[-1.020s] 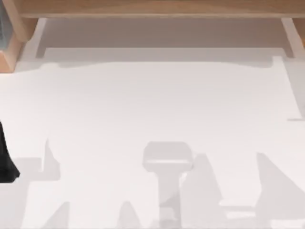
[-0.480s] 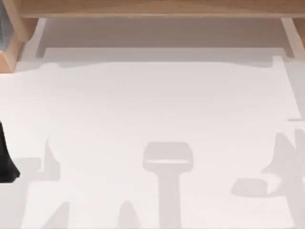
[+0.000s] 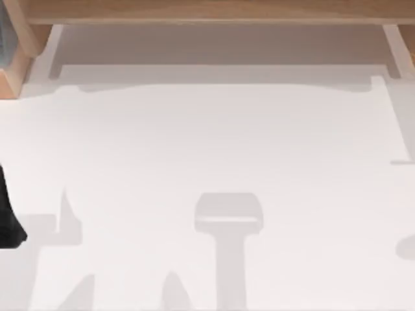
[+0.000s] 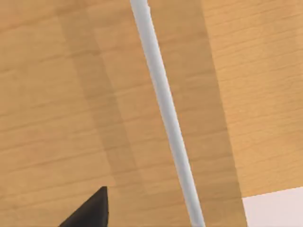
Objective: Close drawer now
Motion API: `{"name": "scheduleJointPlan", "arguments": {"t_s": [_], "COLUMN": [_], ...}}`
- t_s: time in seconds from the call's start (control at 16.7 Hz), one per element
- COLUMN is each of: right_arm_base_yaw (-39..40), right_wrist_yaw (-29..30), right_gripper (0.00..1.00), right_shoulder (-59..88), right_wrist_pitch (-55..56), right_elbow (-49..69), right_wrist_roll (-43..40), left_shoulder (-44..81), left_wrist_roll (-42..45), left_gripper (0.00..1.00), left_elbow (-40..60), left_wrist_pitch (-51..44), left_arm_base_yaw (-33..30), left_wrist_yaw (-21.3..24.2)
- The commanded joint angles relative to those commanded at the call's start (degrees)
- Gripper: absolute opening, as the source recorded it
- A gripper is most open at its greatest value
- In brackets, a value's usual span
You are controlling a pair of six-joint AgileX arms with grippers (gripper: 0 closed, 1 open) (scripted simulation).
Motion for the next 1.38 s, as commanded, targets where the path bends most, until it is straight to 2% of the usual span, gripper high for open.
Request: {"name": "scheduleJointPlan", "arguments": {"t_s": [0.18, 0.36, 1.26, 1.38], "right_arm_base_yaw": [-2.9, -4.4, -1.1, -1.1], "right_wrist_yaw": [-1.2, -1.7, 1.7, 1.7], "right_gripper": [1.00, 1.00, 1.00, 0.85], "right_shoulder": [6.9, 10.1, 11.7, 11.7], "right_wrist_pitch": [7.3, 10.5, 7.5, 7.5], "right_elbow": [1.4, 2.4, 7.0, 7.0], "right_wrist_roll": [-9.2, -13.2, -13.4, -13.4], "left_shoulder": [0.0, 0.0, 0.0, 0.0], "left_wrist_roll": [0.0, 0.0, 0.0, 0.0], "left_gripper": [1.00, 1.00, 1.00, 1.00], "left_elbow": [0.0, 0.0, 0.0, 0.0], "left_wrist_pitch": [0.0, 0.0, 0.0, 0.0], "left_arm_base_yaw": [0.0, 0.0, 0.0, 0.0], "left_wrist_yaw": [0.0, 0.0, 0.0, 0.0]}}
